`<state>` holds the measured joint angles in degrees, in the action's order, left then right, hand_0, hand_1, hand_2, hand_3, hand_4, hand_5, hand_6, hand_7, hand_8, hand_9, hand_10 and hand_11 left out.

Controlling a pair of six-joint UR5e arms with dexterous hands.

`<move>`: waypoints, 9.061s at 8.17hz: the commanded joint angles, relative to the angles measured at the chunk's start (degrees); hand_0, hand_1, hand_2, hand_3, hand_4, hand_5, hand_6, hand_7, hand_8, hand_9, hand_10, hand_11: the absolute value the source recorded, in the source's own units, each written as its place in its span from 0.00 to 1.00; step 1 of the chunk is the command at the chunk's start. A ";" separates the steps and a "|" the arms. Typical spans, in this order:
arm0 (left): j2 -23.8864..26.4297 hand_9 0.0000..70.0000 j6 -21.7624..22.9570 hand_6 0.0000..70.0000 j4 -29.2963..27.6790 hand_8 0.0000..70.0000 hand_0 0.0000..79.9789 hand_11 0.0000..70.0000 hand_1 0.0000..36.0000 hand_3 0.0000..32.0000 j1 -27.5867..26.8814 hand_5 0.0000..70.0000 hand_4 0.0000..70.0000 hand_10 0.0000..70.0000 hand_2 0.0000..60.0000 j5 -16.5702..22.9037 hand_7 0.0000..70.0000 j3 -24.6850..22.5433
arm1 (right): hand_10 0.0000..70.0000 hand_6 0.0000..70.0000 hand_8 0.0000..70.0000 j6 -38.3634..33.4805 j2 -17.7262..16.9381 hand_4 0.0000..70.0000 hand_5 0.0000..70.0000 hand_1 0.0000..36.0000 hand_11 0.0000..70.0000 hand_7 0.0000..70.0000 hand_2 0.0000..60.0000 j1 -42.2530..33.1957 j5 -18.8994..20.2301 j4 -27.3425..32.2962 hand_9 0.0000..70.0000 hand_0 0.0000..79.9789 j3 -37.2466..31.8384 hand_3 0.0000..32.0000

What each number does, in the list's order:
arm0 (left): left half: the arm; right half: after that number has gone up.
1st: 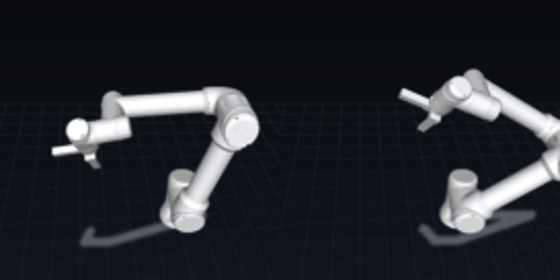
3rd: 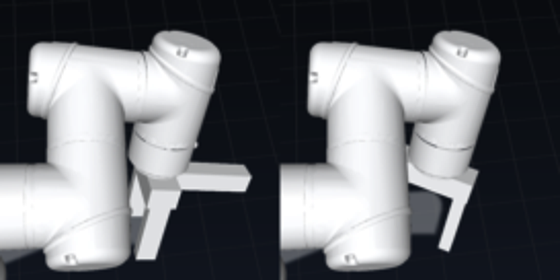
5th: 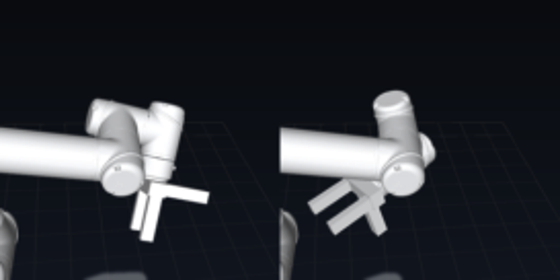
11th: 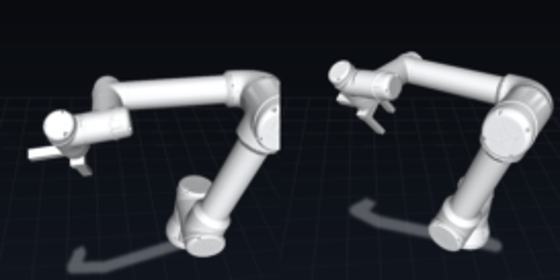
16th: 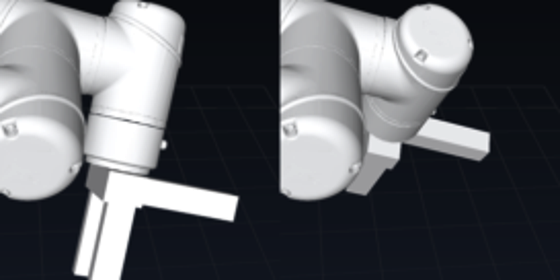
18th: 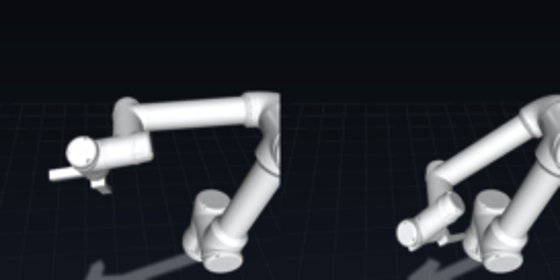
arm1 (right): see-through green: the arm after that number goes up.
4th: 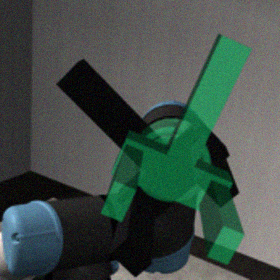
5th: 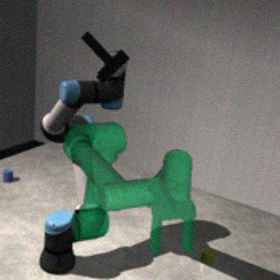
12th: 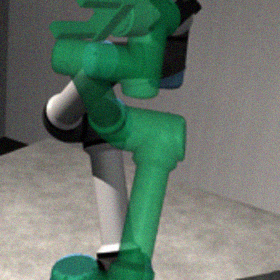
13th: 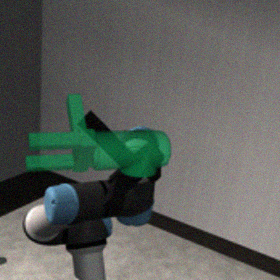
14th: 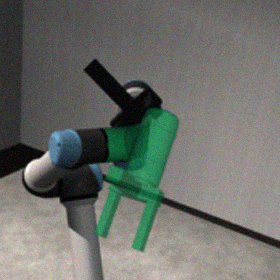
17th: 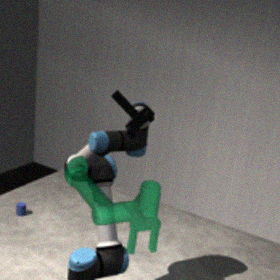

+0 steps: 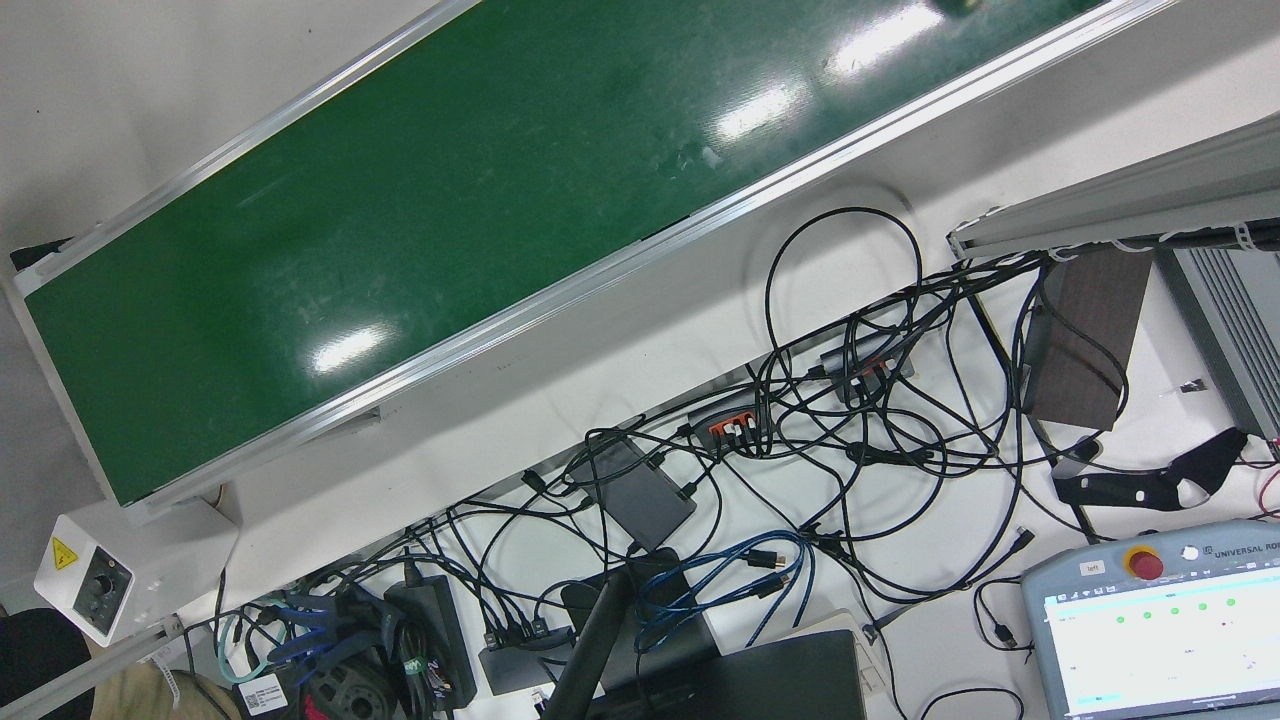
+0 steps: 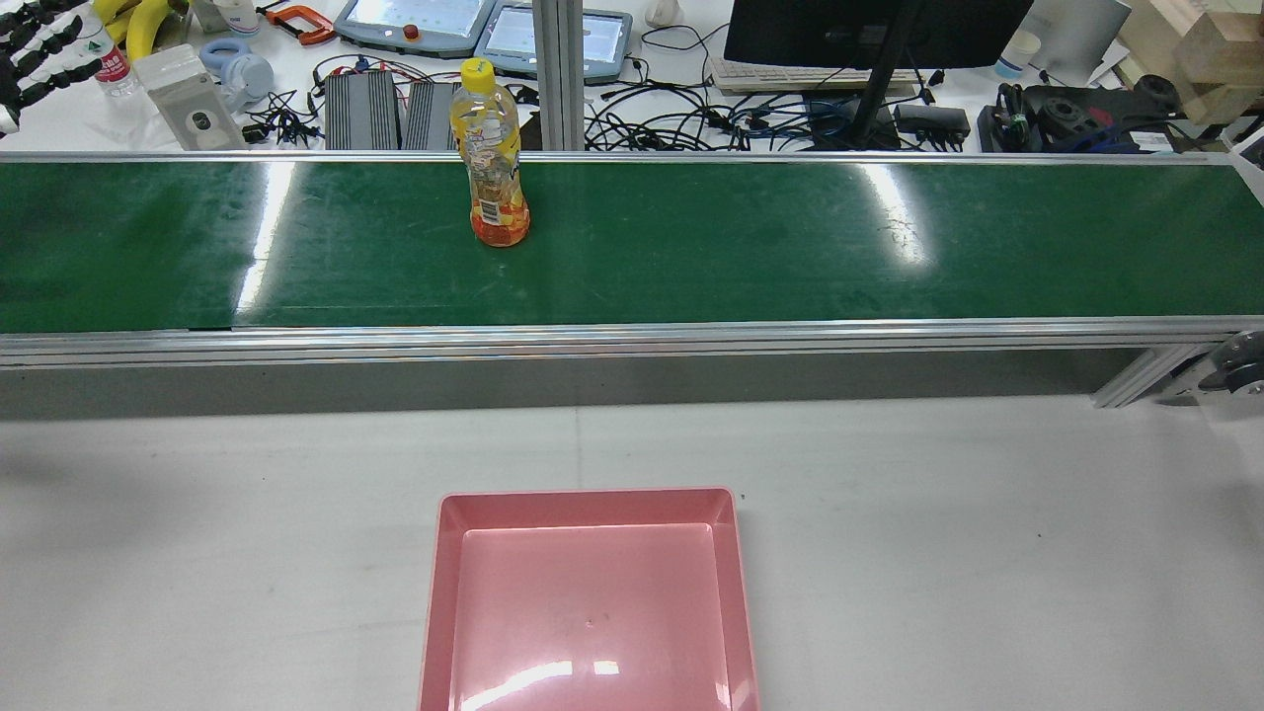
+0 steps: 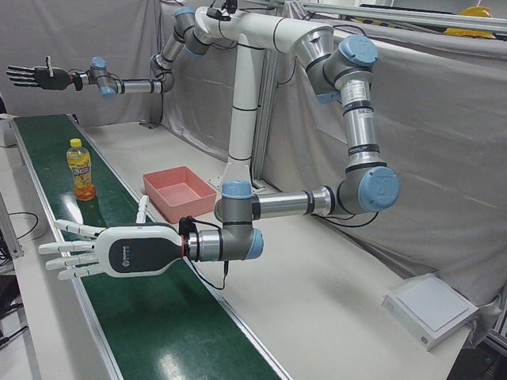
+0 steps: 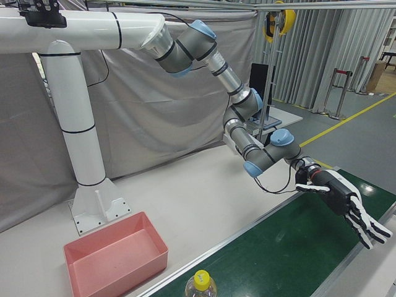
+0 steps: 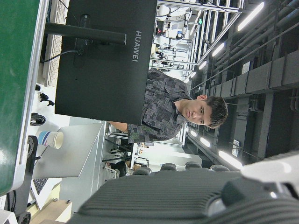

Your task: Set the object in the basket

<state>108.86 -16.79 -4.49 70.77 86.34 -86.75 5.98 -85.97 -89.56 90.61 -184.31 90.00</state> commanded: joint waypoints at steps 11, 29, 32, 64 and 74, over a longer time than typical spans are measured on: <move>5.83 0.05 -2.11 0.00 4.40 0.01 0.66 0.14 0.00 0.32 -6.24 0.15 0.30 0.09 0.00 -0.03 0.01 0.09 | 0.00 0.00 0.00 0.00 0.01 0.00 0.00 0.00 0.00 0.00 0.00 0.00 0.00 0.00 0.00 0.00 0.00 0.00; 10.40 0.08 -2.20 0.00 3.70 0.03 0.65 0.16 0.00 0.32 -10.82 0.16 0.31 0.10 0.00 -0.03 0.02 0.18 | 0.00 0.00 0.00 0.00 -0.07 0.00 0.00 0.00 0.00 0.00 0.00 0.00 0.00 0.00 0.00 0.00 0.00 0.00; 10.49 0.12 -2.20 0.01 3.52 0.06 0.67 0.19 0.00 0.22 -10.83 0.22 0.31 0.12 0.00 -0.12 0.03 0.09 | 0.00 0.00 0.00 0.00 0.01 0.00 0.00 0.00 0.00 0.00 0.00 0.00 0.00 0.00 0.00 0.00 0.00 0.00; 7.77 0.06 -8.61 0.12 3.87 0.04 0.75 0.17 0.12 0.08 -44.14 0.21 0.35 0.10 0.00 -0.47 0.12 -27.50 | 0.00 0.00 0.00 0.00 0.01 0.00 0.00 0.00 0.00 0.00 0.00 0.00 0.00 0.00 0.00 0.00 0.00 0.00; 7.85 0.09 -5.63 0.13 18.96 0.06 0.87 0.19 0.26 0.16 -28.11 0.26 0.27 0.11 0.00 -0.99 0.08 -33.57 | 0.00 0.00 0.00 0.00 0.01 0.00 0.00 0.00 0.00 0.00 0.00 0.00 0.00 0.00 0.00 0.00 0.00 0.00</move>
<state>116.69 -23.78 6.35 31.71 85.82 -117.92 5.98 -86.03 -89.56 90.62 -184.31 90.00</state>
